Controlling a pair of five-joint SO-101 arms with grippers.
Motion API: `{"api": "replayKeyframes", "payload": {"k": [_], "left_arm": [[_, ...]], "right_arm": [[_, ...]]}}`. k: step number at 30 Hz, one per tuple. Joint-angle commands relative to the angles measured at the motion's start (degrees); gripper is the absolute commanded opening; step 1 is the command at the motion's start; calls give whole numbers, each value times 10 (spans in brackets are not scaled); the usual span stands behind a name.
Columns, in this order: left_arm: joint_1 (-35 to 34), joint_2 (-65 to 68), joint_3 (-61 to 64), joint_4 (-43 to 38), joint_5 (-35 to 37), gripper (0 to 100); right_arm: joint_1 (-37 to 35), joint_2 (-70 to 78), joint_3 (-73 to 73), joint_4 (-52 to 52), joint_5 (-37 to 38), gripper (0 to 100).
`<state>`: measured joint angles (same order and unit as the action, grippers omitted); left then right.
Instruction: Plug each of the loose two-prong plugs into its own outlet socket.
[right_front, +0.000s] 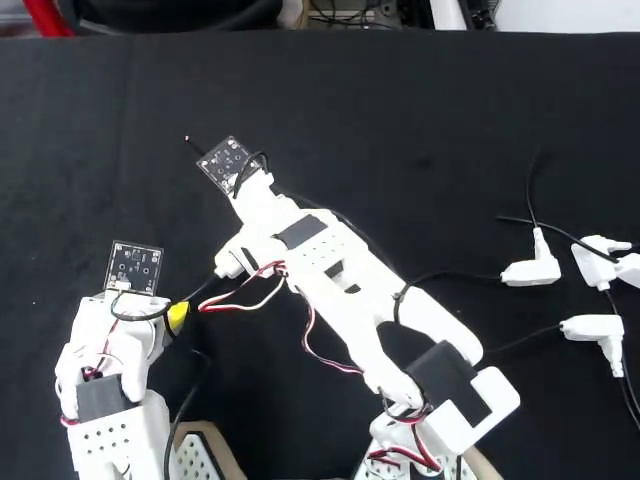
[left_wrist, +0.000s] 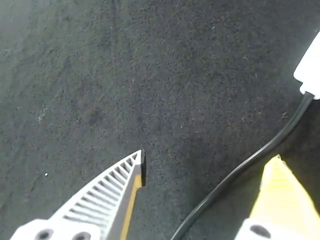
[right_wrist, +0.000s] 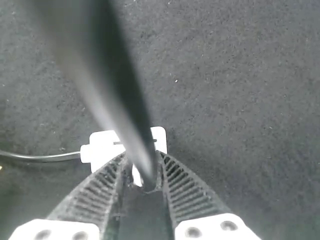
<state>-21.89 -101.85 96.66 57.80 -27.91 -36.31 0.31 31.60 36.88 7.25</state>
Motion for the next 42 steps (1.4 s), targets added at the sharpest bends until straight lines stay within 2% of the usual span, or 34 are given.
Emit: {"api": "replayKeyframes", "payload": {"k": [1,13,19,27,42], "left_arm": [[-5,-8,8,2,-6,367],[-5,-8,8,2,-6,367],[-5,-8,8,2,-7,367],[-5,-8,8,2,-7,367],[-5,-8,8,2,-7,367]], "right_arm": [[11,-1,-27,1,0,11],[18,24,-7,-56,-1,11],[18,49,-31,-51,-1,11],[20,0,-26,-24,-1,11],[4,51,-31,-60,-1,11]]}}
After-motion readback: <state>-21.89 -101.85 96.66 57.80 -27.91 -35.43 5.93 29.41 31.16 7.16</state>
